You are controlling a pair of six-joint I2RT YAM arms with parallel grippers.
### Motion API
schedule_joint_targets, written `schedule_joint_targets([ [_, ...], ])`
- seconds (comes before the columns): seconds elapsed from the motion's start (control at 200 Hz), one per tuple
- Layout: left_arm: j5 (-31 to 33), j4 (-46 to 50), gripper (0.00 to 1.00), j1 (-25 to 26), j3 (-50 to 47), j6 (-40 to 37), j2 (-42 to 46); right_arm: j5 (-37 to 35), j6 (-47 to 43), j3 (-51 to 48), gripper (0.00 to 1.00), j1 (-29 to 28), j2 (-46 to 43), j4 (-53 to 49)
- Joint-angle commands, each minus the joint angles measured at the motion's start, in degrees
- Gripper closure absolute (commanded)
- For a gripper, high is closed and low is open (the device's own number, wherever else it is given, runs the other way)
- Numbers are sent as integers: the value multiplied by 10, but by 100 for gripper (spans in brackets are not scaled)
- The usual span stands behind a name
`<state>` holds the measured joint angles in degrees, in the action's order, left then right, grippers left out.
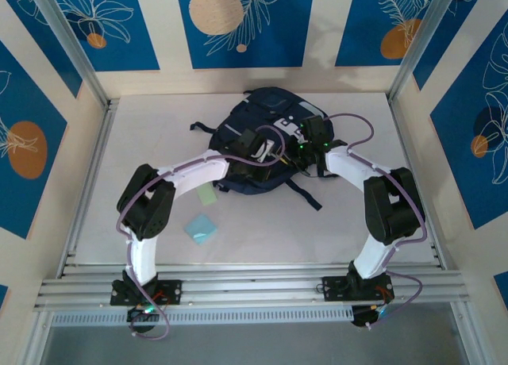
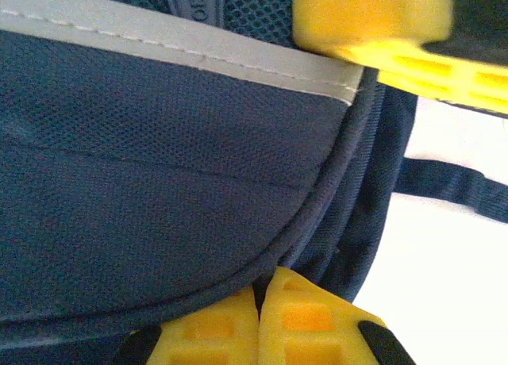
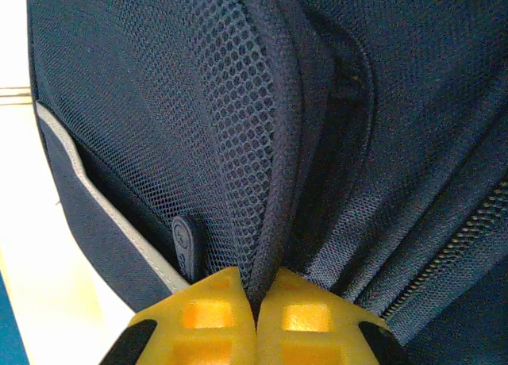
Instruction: Pack the student bag
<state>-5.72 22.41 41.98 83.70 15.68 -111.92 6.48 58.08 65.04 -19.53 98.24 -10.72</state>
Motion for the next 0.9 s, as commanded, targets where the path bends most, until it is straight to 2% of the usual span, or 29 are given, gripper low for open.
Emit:
schedule_joint_targets([
  [0.0, -39, 17, 100, -8, -5, -22, 14, 33, -39, -4, 100, 7, -35, 10],
  [0.11, -103, 88, 100, -16, -17, -68, 47, 29, -64, -5, 100, 26, -37, -4],
  [0.2, -106, 154, 100, -20, -18, -98, 64, 26, -80, -5, 100, 39, -42, -9],
  [0.365, -58, 189, 100, -51, -30, -118, 84, 25, -108, 0, 100, 55, -53, -28],
  [0.535, 16, 196, 100, -120, -16, -135, 79, 21, -161, 16, 100, 66, -61, -78],
  [0.585, 20, 204, 100, -139, -5, -133, 72, 17, -176, 21, 100, 70, -62, -93],
  [0.675, -3, 209, 100, -148, 3, -136, 73, 14, -201, 28, 100, 81, -63, -110],
  [0.725, -42, 198, 100, -143, -6, -137, 82, 11, -213, 32, 100, 87, -61, -113],
  [0.895, -174, 191, 100, -87, -15, -163, 97, -8, -243, 68, 100, 119, -35, -125],
])
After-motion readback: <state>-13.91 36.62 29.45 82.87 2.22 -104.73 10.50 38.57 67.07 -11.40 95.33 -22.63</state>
